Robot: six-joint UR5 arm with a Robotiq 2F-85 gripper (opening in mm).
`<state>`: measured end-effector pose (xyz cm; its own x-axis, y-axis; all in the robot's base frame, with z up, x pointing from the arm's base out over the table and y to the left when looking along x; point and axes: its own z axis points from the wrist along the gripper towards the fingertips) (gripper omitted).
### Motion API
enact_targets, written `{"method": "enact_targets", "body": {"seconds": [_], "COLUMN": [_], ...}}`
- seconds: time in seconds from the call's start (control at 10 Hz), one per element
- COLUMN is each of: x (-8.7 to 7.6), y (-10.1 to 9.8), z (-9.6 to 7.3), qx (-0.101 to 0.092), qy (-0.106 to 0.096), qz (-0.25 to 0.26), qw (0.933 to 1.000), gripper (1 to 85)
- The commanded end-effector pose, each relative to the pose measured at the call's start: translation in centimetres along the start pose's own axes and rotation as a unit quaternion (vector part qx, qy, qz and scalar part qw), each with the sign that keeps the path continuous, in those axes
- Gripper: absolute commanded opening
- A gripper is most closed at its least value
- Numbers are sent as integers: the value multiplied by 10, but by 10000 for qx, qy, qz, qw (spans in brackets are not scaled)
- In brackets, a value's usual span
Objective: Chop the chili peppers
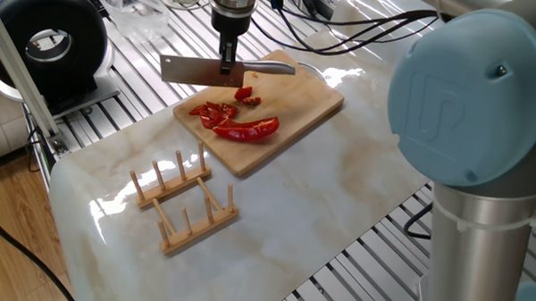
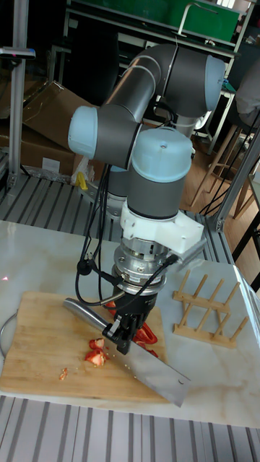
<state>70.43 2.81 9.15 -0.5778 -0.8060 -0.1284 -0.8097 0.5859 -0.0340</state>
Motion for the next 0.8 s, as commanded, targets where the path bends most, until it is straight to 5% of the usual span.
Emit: {"method": "enact_targets", "body": {"seconds": [0.0,0.3,0.7], "x": [4,3,0], "y": [-8,-12,1], "z": [-3,1,10], "qx": [126,176,-127], "qy": [168,161,-10], "qz": [-205,-232,-68], "qw": [9996,9994,9999], "gripper": [13,13,13]}}
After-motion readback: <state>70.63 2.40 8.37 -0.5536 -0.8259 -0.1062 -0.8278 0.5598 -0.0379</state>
